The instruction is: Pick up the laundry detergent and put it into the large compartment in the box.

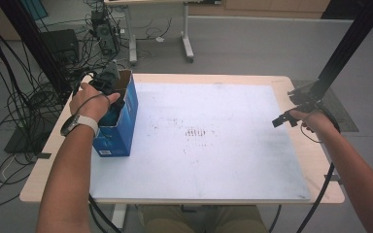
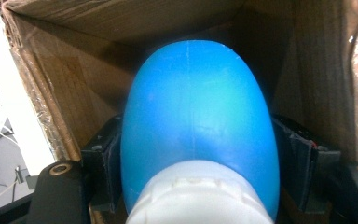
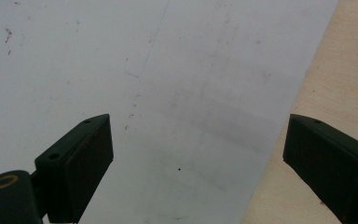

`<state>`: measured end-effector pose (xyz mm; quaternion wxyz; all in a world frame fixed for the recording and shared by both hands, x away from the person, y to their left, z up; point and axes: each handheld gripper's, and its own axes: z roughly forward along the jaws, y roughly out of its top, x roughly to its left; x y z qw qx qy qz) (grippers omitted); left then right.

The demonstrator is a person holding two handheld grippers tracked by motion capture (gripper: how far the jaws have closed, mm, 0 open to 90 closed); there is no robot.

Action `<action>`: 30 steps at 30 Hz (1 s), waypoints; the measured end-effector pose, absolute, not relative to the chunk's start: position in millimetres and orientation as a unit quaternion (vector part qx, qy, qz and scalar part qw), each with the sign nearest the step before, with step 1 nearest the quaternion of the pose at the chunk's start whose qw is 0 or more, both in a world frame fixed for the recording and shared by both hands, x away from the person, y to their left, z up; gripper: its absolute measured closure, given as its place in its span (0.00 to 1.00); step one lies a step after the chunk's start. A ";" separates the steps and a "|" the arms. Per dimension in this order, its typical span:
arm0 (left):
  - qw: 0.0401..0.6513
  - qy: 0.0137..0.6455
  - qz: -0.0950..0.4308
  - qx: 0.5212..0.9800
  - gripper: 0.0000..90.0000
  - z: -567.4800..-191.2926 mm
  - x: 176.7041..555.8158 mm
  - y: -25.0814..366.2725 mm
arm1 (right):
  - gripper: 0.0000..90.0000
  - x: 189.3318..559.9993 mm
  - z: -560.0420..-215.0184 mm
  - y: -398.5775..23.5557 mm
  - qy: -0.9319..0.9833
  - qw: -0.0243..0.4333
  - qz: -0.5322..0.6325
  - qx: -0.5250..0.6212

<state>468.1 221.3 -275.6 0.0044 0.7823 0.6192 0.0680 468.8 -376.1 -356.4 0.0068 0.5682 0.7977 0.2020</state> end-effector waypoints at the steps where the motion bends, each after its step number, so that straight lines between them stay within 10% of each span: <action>1: 0.004 0.618 0.068 0.783 0.30 -275.5 467.8 221.2 | 0.09 468.8 -356.4 -376.3 0.798 0.007 0.202 0.568; 30: 0.024 0.614 0.073 0.786 0.26 -262.5 461.4 224.8 | 0.09 466.0 -353.8 -375.7 0.798 0.008 0.206 0.566</action>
